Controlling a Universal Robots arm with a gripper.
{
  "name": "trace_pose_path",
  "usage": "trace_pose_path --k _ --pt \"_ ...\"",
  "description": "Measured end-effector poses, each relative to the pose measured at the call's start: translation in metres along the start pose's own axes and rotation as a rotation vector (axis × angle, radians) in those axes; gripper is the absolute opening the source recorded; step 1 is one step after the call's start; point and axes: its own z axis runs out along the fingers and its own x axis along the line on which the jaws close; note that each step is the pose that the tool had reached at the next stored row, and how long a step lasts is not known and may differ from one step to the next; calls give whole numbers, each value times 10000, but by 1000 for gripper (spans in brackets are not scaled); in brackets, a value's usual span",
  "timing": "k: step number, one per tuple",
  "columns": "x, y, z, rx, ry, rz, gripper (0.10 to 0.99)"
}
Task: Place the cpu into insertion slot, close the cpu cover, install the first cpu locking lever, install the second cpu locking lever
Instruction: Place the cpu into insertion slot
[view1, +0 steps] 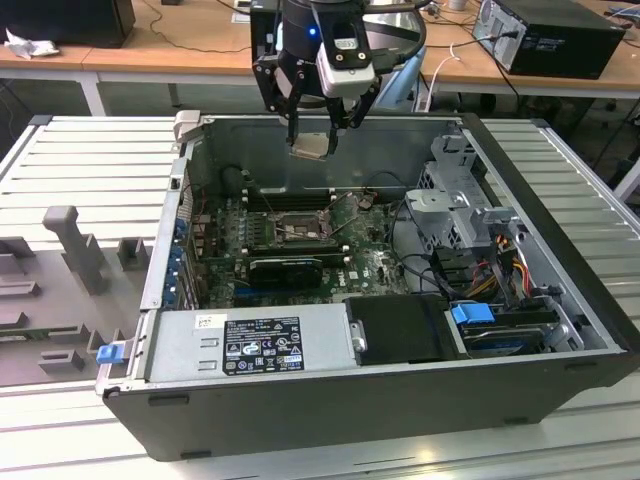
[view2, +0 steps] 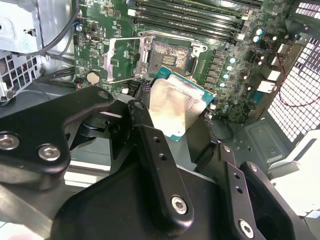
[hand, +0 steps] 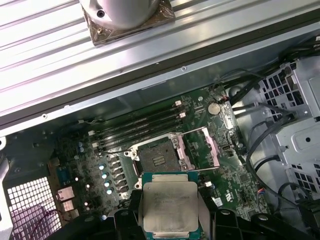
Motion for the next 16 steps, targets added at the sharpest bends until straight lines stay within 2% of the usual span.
trace_pose_path --k 16 --pt "0 0 0 -5 -25 279 529"
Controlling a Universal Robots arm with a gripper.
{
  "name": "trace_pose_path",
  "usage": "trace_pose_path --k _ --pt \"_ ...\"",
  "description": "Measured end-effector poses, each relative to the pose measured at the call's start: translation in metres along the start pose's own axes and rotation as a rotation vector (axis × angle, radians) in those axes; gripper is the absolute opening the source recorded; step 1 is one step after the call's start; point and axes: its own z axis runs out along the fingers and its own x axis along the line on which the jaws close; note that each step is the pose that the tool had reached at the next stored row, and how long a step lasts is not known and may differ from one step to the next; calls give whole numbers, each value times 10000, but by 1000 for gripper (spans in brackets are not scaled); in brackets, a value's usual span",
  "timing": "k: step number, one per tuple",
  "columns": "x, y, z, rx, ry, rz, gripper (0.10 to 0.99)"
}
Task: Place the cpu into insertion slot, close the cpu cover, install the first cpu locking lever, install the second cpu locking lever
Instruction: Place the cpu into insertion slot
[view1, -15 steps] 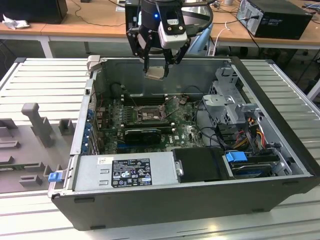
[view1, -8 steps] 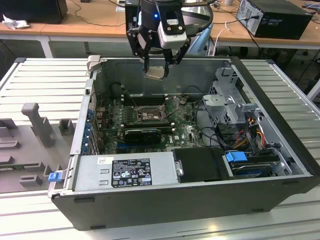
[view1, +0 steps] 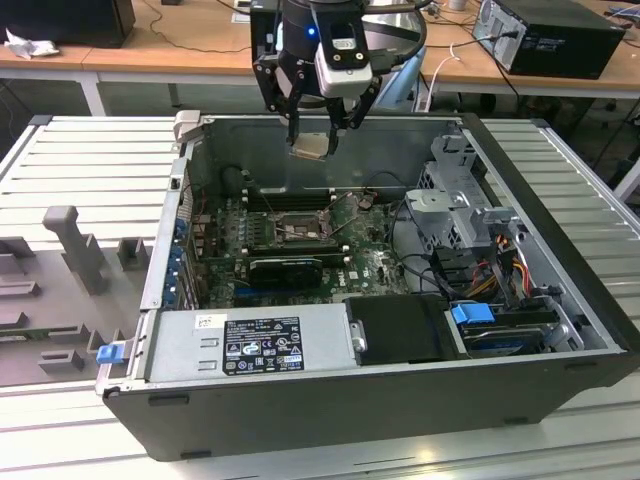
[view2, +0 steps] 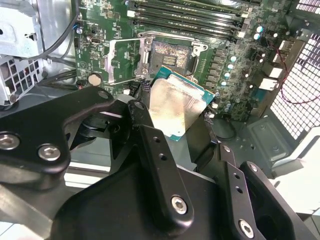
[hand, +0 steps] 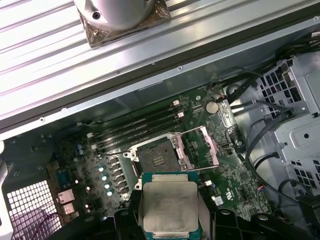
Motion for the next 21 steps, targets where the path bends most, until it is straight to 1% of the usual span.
trace_pose_path --k 21 --pt "1 -1 2 -15 -69 761 529"
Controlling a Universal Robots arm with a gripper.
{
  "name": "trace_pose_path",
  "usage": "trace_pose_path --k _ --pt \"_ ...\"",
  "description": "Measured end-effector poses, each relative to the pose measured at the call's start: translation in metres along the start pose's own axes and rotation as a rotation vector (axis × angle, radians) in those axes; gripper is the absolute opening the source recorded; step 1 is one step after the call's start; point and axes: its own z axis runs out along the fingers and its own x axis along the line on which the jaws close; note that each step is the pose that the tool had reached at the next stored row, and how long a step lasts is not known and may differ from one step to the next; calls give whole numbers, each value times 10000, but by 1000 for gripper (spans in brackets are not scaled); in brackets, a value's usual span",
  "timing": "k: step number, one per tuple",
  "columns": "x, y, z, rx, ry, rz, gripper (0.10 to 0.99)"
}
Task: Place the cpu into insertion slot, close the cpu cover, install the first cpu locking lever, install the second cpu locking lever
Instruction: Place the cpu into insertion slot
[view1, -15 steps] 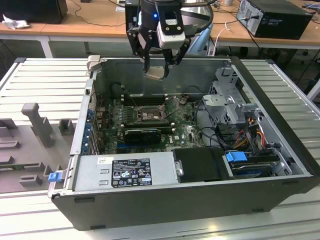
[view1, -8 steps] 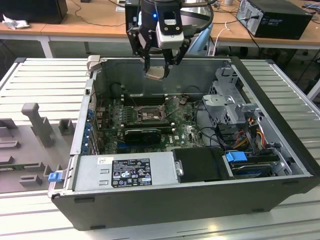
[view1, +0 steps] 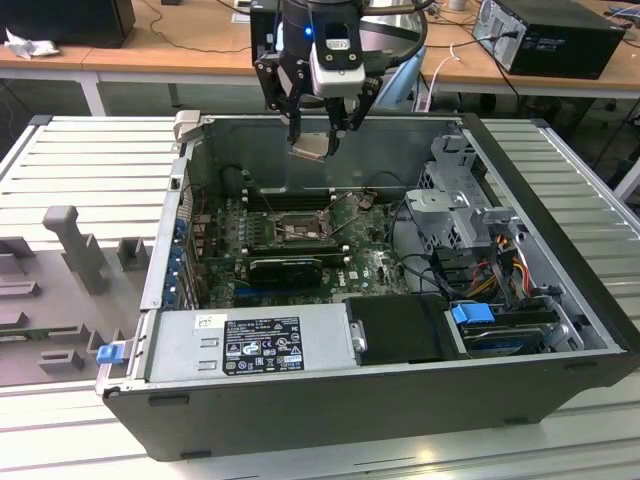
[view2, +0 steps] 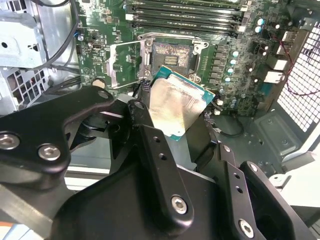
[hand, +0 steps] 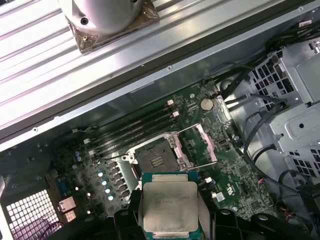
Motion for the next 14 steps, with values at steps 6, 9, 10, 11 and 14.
trace_pose_path --k 6,9,10,11,14 --pt "0 0 1 -4 -18 202 529" --pt "0 0 1 -6 -26 299 529" --pt "0 0 1 -7 -29 326 529" --pt "0 0 1 -7 -31 351 529" --pt "0 0 2 -8 -38 432 529"
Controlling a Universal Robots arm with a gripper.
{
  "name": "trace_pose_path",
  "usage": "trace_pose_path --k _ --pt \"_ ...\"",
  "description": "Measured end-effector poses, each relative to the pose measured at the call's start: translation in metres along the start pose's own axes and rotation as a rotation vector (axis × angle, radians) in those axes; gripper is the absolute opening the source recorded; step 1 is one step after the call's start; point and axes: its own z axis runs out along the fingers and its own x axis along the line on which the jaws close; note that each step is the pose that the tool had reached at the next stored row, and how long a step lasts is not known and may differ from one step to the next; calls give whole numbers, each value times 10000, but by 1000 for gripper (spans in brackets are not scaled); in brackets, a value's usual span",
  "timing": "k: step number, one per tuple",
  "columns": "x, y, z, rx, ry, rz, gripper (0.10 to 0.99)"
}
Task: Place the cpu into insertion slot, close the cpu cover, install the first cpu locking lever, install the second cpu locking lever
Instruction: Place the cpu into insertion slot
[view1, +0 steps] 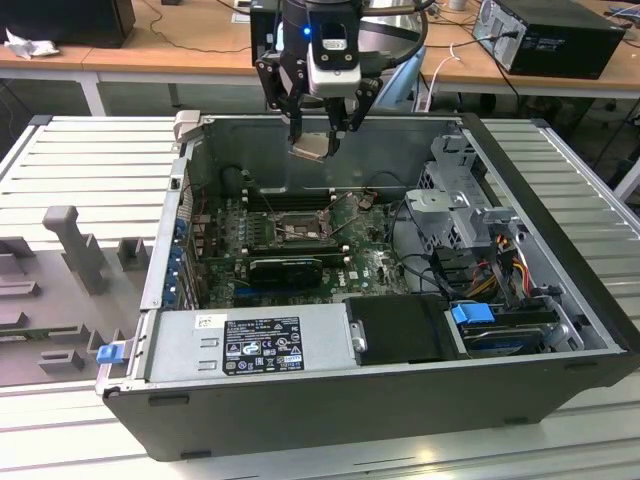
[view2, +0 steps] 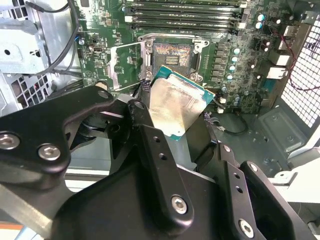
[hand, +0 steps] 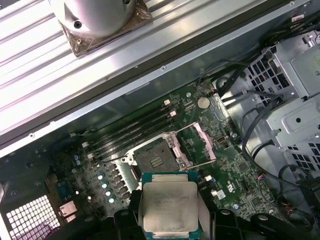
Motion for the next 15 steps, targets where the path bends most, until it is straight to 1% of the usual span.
trace_pose_path --k 15 --pt "0 0 2 -9 -41 450 529"
